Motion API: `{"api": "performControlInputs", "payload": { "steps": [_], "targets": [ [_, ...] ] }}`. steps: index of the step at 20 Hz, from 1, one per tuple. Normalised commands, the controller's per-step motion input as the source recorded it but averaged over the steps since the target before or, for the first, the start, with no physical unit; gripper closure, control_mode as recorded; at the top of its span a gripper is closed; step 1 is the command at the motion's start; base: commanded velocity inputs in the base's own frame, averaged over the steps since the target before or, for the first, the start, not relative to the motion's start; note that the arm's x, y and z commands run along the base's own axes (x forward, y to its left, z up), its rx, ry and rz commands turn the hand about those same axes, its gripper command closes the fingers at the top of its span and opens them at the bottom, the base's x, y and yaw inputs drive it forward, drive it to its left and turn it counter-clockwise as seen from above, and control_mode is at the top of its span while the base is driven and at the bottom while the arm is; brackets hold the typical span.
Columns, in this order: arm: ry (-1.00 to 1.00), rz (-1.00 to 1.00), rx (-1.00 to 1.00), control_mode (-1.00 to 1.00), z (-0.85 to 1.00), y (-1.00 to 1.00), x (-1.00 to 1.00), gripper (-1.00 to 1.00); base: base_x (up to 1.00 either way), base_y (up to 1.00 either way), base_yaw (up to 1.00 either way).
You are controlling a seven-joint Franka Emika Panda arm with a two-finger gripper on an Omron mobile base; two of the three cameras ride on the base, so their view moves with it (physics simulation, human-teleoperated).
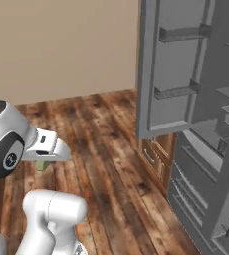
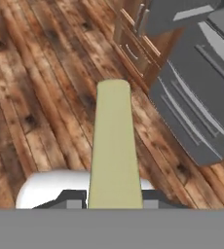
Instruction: Retrieve the butter from the fridge and place it on a plate on the dining table. Then retrieve the butter knife by the fridge and place it near the plate.
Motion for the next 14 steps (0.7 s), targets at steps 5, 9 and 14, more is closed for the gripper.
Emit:
{"api": "performControlInputs", "payload": {
  "steps": [5, 9, 14],
  "targets": [
    [0.0, 0.0, 0.0, 1.0, 0.0, 0.0, 0.0, 1.0, -0.26, -0.04, 0.87],
    [0.0, 0.0, 0.0, 1.0, 0.0, 0.0, 0.0, 1.0, -0.17, -0.07, 0.83],
    [0.0, 0.0, 0.0, 1.0, 0.0, 0.0, 0.0, 1.0, -0.08, 0.11, 0.68]
  ]
}}
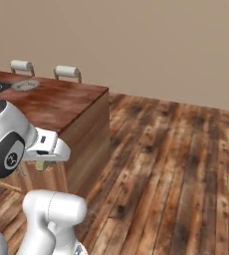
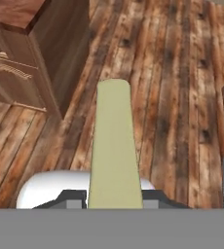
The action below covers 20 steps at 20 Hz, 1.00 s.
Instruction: Retrieve the butter from the fridge and place it on a plate on the dining table. Then retrieve the butter knife by the fridge and place it near the plate.
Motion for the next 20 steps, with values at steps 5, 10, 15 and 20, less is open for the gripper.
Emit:
{"api": "performControlInputs", "payload": {
  "steps": [5, 10, 15, 20],
  "targets": [
    [0.0, 0.0, 0.0, 1.0, 0.0, 0.0, 0.0, 1.0, 0.02, 0.03, 0.02],
    [0.0, 0.0, 0.0, 1.0, 0.0, 0.0, 0.0, 1.0, 0.71, -0.08, -0.35],
    [0.0, 0.0, 0.0, 1.0, 0.0, 0.0, 0.0, 1.0, 1.0, 0.0, -0.47],
    [0.0, 0.0, 0.0, 1.0, 0.0, 0.0, 0.0, 1.0, 1.0, 0.02, -0.38]
  ]
}}
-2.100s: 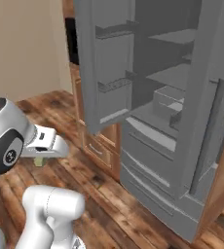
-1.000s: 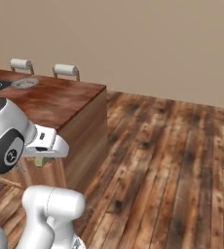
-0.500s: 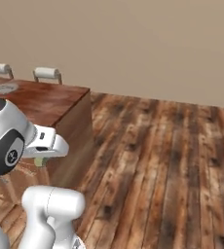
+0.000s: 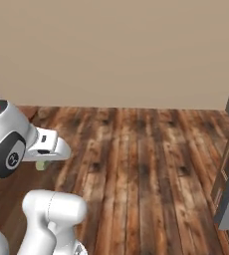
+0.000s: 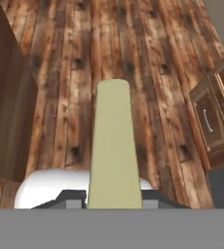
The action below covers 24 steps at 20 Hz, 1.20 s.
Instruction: Retrieve the butter from the fridge and place it on a plate on the dining table. Then retrieve the butter knife by the fridge and place it near the plate.
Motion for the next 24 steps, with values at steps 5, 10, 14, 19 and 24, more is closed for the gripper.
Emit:
{"api": "performControlInputs", "payload": {
  "steps": [5, 10, 14, 19, 24],
  "targets": [
    [0.0, 0.0, 0.0, 1.0, 0.0, 0.0, 0.0, 1.0, 1.0, 0.02, -0.19],
    [0.0, 0.0, 0.0, 1.0, 0.0, 0.0, 0.0, 1.0, 1.0, -0.01, -0.01],
    [0.0, 0.0, 0.0, 1.0, 0.0, 0.0, 0.0, 1.0, 1.0, 0.0, 0.0],
    [0.0, 0.0, 0.0, 1.0, 0.0, 0.0, 0.0, 1.0, 1.0, 0.0, 0.0],
    [0.0, 0.0, 0.0, 1.0, 0.0, 0.0, 0.0, 1.0, 1.0, 0.0, 0.0]
  ]
}}
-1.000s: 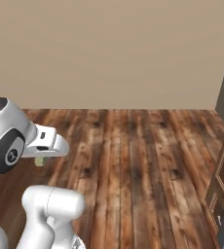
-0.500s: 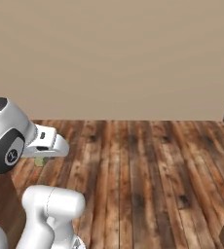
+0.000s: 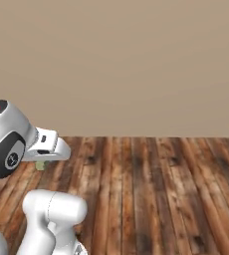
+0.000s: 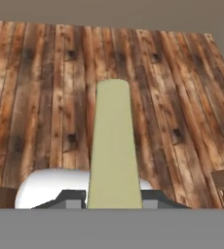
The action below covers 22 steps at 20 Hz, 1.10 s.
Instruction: Retrieve the butter from the fridge and place it on a plate on the dining table. Then retrieve the butter knife by the fridge and place it near the plate.
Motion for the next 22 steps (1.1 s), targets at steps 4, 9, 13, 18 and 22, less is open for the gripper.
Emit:
{"api": "performControlInputs", "payload": {
  "steps": [4, 9, 13, 18, 22],
  "targets": [
    [0.0, 0.0, 0.0, 1.0, 0.0, 0.0, 0.0, 1.0, 1.0, 0.0, 0.01],
    [0.0, 0.0, 0.0, 1.0, 0.0, 0.0, 0.0, 1.0, 1.0, 0.1, 0.15],
    [0.0, 0.0, 0.0, 1.0, 0.0, 0.0, 0.0, 1.0, 1.0, 0.01, 0.38],
    [0.0, 0.0, 0.0, 1.0, 0.0, 0.0, 0.0, 1.0, 0.89, -0.01, 0.65],
    [0.0, 0.0, 0.0, 1.0, 0.0, 0.0, 0.0, 1.0, 0.62, 0.0, 0.78]
  ]
}}
